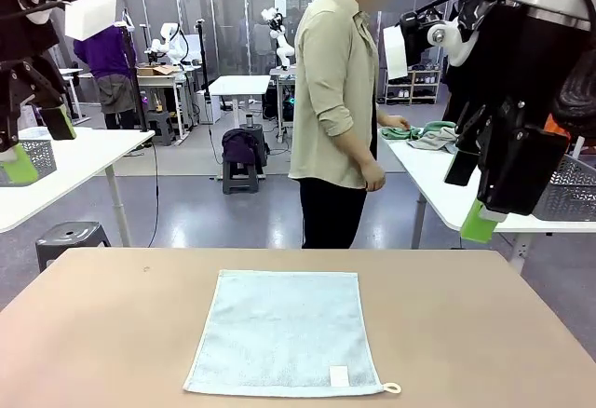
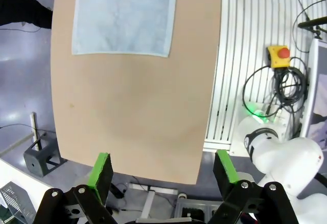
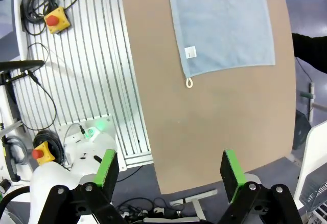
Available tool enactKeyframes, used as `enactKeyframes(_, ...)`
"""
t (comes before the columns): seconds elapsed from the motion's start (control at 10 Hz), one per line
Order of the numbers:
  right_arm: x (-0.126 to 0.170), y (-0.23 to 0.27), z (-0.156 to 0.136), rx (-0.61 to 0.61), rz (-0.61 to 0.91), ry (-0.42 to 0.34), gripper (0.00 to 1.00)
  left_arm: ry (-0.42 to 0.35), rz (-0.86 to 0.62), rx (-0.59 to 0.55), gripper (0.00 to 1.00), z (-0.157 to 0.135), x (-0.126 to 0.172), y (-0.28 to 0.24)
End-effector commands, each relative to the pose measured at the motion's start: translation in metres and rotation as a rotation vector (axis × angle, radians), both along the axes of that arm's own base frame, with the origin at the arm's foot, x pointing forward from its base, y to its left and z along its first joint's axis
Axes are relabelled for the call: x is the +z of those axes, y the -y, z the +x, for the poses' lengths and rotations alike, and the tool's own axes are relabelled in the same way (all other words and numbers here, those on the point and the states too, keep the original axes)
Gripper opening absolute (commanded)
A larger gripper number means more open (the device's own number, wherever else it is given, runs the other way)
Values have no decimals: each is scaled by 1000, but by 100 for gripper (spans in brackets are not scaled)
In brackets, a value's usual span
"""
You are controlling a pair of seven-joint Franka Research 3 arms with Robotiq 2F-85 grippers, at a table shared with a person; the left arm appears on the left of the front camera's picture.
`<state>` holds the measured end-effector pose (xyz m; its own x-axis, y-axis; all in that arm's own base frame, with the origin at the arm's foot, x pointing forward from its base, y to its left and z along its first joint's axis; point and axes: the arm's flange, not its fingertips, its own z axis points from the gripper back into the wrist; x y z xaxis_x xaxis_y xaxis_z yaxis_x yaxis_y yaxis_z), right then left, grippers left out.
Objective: Fold the towels and place them in the basket.
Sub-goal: When a person lays out a Towel with hook on the table, fold it in half twice.
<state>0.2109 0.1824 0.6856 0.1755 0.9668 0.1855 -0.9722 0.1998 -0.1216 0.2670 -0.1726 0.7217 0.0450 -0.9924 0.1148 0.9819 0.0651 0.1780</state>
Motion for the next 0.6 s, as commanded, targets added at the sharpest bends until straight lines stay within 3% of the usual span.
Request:
enactKeyframes(0.0,2,0,1,-10,-4,4,100,-5,-3,-2,100,0,4,1)
enactKeyframes(0.2,0,0,0,0,0,0,100,-10,47,-54,100,11,-12,13)
enactKeyframes(0.5,-44,-13,41,46,-25,-53,100,-30,96,-105,100,42,-66,65)
